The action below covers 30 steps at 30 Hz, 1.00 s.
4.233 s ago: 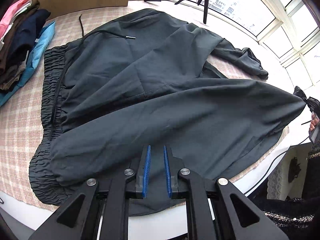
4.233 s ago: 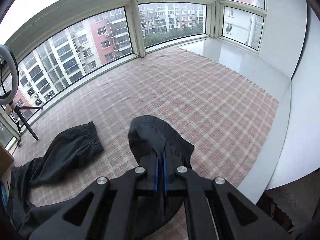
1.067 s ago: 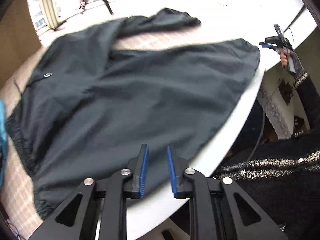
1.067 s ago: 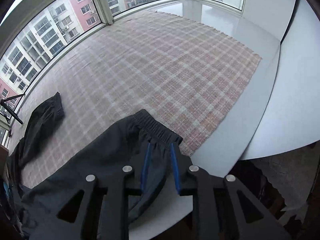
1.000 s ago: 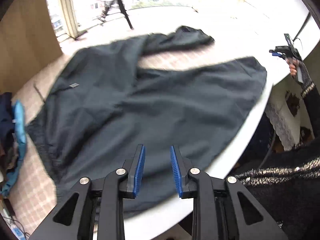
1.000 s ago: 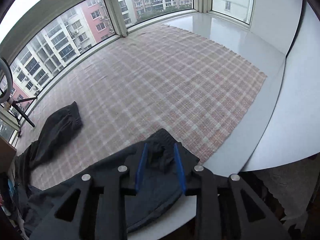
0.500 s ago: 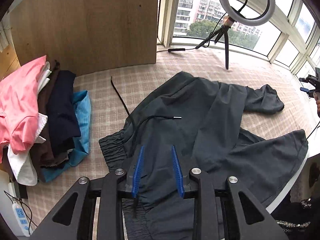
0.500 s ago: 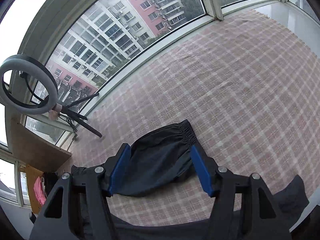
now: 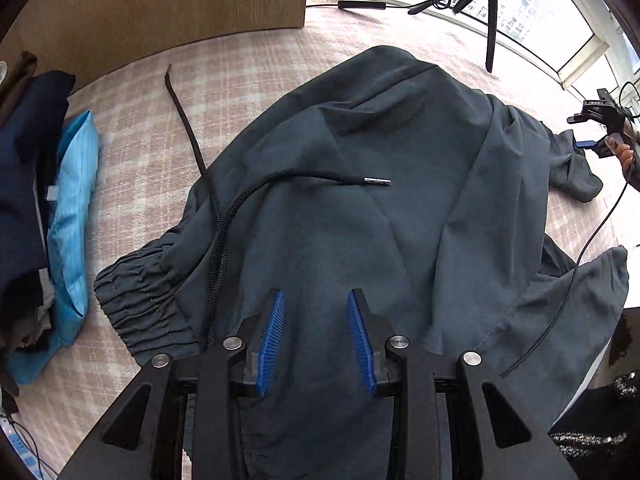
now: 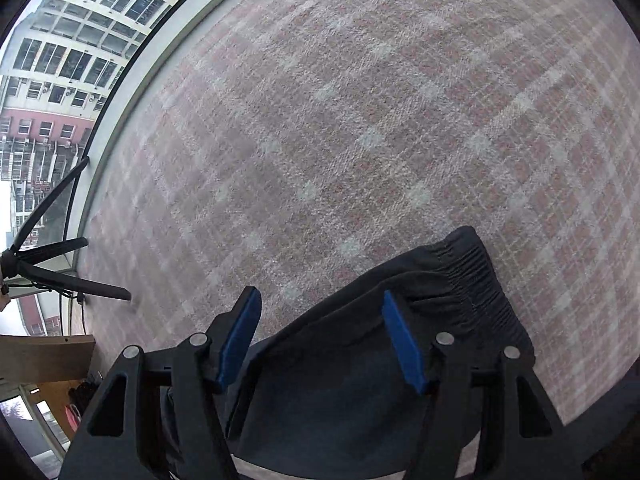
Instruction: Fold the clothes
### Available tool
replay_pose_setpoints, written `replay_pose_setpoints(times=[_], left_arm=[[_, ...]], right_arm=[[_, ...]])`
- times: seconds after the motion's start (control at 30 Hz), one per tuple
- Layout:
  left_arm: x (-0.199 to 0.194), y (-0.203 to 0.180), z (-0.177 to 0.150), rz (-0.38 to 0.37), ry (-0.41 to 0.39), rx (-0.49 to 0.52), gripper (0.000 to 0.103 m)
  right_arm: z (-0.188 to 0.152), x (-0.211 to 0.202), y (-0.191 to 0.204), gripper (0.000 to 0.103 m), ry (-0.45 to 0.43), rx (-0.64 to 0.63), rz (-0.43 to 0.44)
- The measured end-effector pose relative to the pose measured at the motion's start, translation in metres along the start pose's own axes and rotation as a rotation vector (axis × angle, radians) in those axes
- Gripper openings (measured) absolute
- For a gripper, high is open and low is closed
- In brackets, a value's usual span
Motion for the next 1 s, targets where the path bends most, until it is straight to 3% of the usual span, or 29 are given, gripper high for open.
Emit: replay_pose_setpoints(times=[0.1,0.13,0.17,0.2,0.3,0.4,0.47,0.57,0.63,0.7,0.77,0.87,0.93,1.0], left_arm=[[0.008,0.003,-0.002,-0.021,0.004,-0.011,0.032],[0.009,0.004,-0.003,-0.033,0.003,-0.018,0.032],[0.010,0.006,-0.004,-0.043,-0.002,-0.022,0.032],[0.011,0.007,-0.005,-0.053,-0.006,-0.026,0.032],[0.010,0.010,-0.009,-0.076,-0.021,-0.036,0.032],[0.009,0.011,-0.014,-0.084,-0.021,-0.035,0.032],[0.007,0.010,-0.018,-0.079,-0.015,-0.033,0.032],[0.006,0.008,-0.026,-0.078,-0.009,-0.023,0.032],[0.004,0.008,-0.031,-0.078,-0.006,-0.024,0.032],[0.002,0.007,-0.036,-0.075,-0.002,-0.027,0.032],[0.000,0.004,-0.038,-0.069,0.002,-0.026,0.032],[-0.004,-0.007,-0.038,-0.070,0.005,-0.005,0.032],[-0.006,-0.019,-0.039,-0.067,0.008,0.025,0.032],[-0.007,-0.029,-0.040,-0.052,0.012,0.058,0.033]], right_arm=[[-0.007,0.014,0.014,0.060,0.036,-0.046,-0.064],[-0.010,0.013,0.016,0.050,0.015,-0.072,-0.096],[-0.013,0.013,0.018,0.035,-0.006,-0.097,-0.127],[-0.018,0.013,0.021,0.001,-0.008,-0.124,-0.118],[-0.028,-0.002,0.028,0.002,-0.067,-0.166,-0.078],[-0.032,-0.069,0.048,0.001,-0.267,-0.206,0.033],[-0.045,-0.134,0.061,0.001,-0.431,-0.269,0.175],[-0.078,-0.201,0.040,0.002,-0.625,-0.355,0.232],[-0.075,-0.193,-0.003,0.002,-0.609,-0.293,0.110],[-0.069,-0.146,-0.049,0.003,-0.465,-0.255,-0.169],[-0.066,-0.119,-0.102,0.007,-0.324,-0.172,-0.309],[-0.061,-0.119,-0.119,0.011,-0.326,-0.108,-0.138],[-0.058,-0.116,-0.103,0.035,-0.313,-0.121,-0.070],[-0.056,-0.110,-0.085,0.040,-0.295,-0.132,-0.035]])
Point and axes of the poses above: each gripper's, at about its wrist camera, not at the fingertips, and x roughly the way its jaws point, y to its left, z to its top, the point moved 5 cm from there along x, roughly the way its jaws point
